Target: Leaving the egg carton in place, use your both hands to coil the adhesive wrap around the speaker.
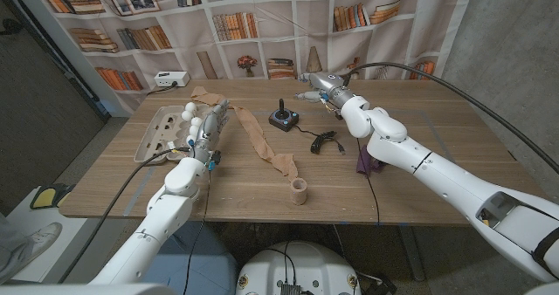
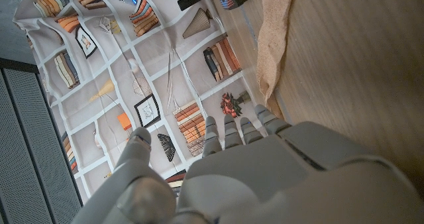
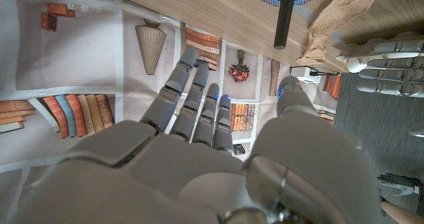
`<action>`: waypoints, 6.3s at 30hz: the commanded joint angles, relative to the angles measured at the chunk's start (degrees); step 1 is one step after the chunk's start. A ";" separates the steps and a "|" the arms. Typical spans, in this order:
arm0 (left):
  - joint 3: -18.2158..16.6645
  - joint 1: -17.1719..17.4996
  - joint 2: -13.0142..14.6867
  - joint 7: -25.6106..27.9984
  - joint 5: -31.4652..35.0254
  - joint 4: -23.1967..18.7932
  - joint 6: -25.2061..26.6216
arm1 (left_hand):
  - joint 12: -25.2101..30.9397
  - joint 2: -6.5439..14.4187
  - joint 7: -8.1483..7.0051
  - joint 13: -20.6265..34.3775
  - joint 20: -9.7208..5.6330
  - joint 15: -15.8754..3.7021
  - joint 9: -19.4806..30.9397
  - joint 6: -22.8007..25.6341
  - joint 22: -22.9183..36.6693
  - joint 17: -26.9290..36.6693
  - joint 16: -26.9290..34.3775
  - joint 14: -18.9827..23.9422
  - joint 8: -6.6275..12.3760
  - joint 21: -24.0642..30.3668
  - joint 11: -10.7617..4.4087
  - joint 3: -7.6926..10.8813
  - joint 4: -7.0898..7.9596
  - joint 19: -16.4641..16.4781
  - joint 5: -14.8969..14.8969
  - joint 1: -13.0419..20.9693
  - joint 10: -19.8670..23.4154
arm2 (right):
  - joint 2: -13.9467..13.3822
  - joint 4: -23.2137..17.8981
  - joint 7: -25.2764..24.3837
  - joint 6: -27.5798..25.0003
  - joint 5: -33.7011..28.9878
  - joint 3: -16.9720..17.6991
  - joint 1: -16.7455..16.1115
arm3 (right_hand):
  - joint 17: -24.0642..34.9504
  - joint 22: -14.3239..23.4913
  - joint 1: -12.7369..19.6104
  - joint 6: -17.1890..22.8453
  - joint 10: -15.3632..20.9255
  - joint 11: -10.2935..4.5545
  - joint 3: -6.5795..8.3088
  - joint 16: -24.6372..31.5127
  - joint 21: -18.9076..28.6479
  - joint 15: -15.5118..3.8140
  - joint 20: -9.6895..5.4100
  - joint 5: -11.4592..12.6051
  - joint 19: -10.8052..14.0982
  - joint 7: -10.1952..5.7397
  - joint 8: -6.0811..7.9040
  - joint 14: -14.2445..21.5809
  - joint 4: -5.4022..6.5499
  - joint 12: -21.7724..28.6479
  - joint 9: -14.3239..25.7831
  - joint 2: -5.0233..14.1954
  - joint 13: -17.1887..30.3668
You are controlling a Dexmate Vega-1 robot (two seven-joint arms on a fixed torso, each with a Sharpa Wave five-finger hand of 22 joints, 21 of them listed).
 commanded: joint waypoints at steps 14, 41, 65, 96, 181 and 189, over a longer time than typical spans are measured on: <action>-0.01 -0.83 -0.54 -0.91 -0.10 1.61 -0.85 | 0.13 0.29 -0.41 0.17 0.10 -0.26 0.10 0.36 0.21 0.15 0.29 -0.50 0.10 -0.34 -0.26 -0.31 -0.06 0.43 0.39 0.38 0.55 | 1.63 0.71 1.25 -2.78 -3.76 -1.59 0.66 | 0.11 0.16 0.45 0.66 0.77 -0.48 -0.31 0.17 0.27 -6.97 0.41 0.26 -0.39 -0.10 -0.16 1.18 0.08 0.67 0.13 -0.04 0.34; -0.11 0.16 -0.30 -0.75 -0.16 0.94 -0.95 | 0.18 0.39 -0.37 0.18 0.12 -0.25 0.10 0.46 0.22 0.15 0.33 -0.36 0.12 -0.49 -0.23 -0.37 -0.05 0.52 0.39 0.45 0.76 | 2.60 2.18 2.21 -2.51 -7.11 -3.46 1.59 | 0.34 0.20 0.90 0.59 0.53 -0.51 -0.53 -0.28 0.34 -7.03 0.31 0.31 -0.69 -0.23 -0.48 0.53 0.14 0.61 0.15 0.01 0.64; -0.02 -0.30 -0.49 -1.28 -0.48 1.66 -1.29 | 0.20 0.45 -0.33 0.20 0.07 -0.17 0.10 0.63 0.22 0.16 0.32 -0.33 0.17 -0.60 -0.33 -0.45 -0.04 0.58 0.39 0.48 0.89 | 4.51 4.25 2.84 -2.15 -8.27 -4.69 2.91 | 0.59 0.22 1.31 0.45 -0.26 -0.84 -0.65 -0.66 0.51 -6.82 0.20 0.34 -0.75 -0.77 -0.71 -0.01 0.27 0.30 0.19 0.41 0.90; -0.48 -0.15 -0.80 -2.01 -1.29 3.25 -2.39 | 0.15 0.45 -0.29 0.22 0.09 -0.17 0.11 0.72 0.23 0.17 0.30 -0.35 0.16 -0.69 -0.45 -0.60 -0.02 0.67 0.38 0.49 0.89 | 7.00 6.10 4.57 -3.37 -15.93 -8.27 4.79 | 1.23 0.26 5.50 0.47 -0.22 -1.14 0.70 -0.69 0.69 -6.85 0.34 0.41 -1.19 -1.22 -0.82 -0.40 -1.05 0.32 0.30 2.09 1.26; -0.51 -1.24 -2.45 -4.82 -4.00 5.17 -2.68 | 0.45 0.56 -0.21 0.27 0.07 -0.09 0.11 0.90 0.24 0.17 0.32 -0.21 0.13 -0.86 -0.26 -0.89 0.02 0.72 0.38 0.54 1.93 | 11.16 14.74 5.58 -2.67 -36.45 -14.02 8.00 | 2.97 0.34 22.97 1.68 -0.41 -4.27 4.83 -1.17 1.63 -9.33 -0.79 1.34 -3.16 -5.10 -0.68 -1.43 -1.81 -0.01 0.44 3.34 2.37; -0.51 -1.53 -2.66 -4.98 -4.07 5.45 -2.47 | 0.45 0.55 -0.21 0.28 0.07 -0.04 0.11 0.75 0.24 0.18 0.31 -0.25 0.07 -0.87 -0.14 -0.92 0.03 0.72 0.38 0.53 1.97 | 11.51 15.61 5.23 -2.58 -38.39 -14.59 8.05 | 3.94 0.35 24.06 3.66 -0.19 -5.58 4.47 -0.75 1.77 -9.68 -0.89 1.32 -3.64 -7.32 -0.06 -1.68 -1.36 0.18 0.50 3.49 2.63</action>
